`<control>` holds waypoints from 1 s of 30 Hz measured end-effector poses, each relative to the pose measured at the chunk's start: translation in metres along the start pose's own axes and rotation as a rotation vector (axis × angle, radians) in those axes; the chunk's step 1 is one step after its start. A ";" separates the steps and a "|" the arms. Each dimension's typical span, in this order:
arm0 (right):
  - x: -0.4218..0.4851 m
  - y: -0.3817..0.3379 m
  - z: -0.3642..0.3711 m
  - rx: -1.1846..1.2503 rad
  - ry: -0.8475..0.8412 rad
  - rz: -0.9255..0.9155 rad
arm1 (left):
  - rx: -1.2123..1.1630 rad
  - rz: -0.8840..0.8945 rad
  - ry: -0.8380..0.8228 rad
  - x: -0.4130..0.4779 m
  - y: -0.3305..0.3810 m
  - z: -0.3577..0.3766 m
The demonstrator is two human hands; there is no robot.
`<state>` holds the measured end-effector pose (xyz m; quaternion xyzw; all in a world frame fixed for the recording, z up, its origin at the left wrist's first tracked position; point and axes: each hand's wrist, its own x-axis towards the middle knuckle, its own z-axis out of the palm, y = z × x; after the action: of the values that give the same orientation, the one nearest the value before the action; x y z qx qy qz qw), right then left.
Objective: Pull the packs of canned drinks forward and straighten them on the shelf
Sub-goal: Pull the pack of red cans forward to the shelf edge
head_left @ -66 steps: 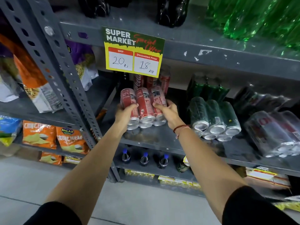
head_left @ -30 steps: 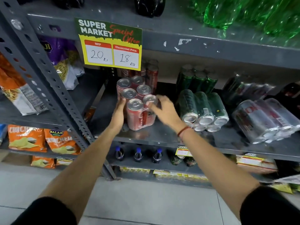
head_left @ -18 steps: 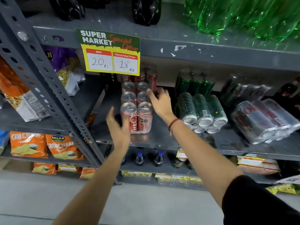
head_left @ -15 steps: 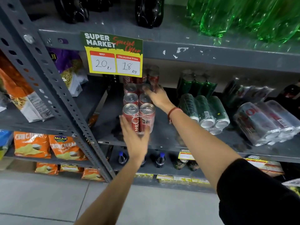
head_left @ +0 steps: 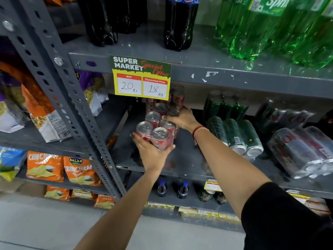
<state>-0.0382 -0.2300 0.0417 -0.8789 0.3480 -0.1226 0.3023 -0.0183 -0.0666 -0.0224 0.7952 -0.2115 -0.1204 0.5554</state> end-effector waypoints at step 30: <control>-0.110 0.075 -0.068 0.276 0.690 0.206 | 0.188 0.686 0.263 -0.014 0.056 0.027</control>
<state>-0.1874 -0.2282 0.0480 -0.6972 0.4962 -0.4259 0.2937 -0.0533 -0.0993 0.0197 0.7342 -0.4025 0.1954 0.5106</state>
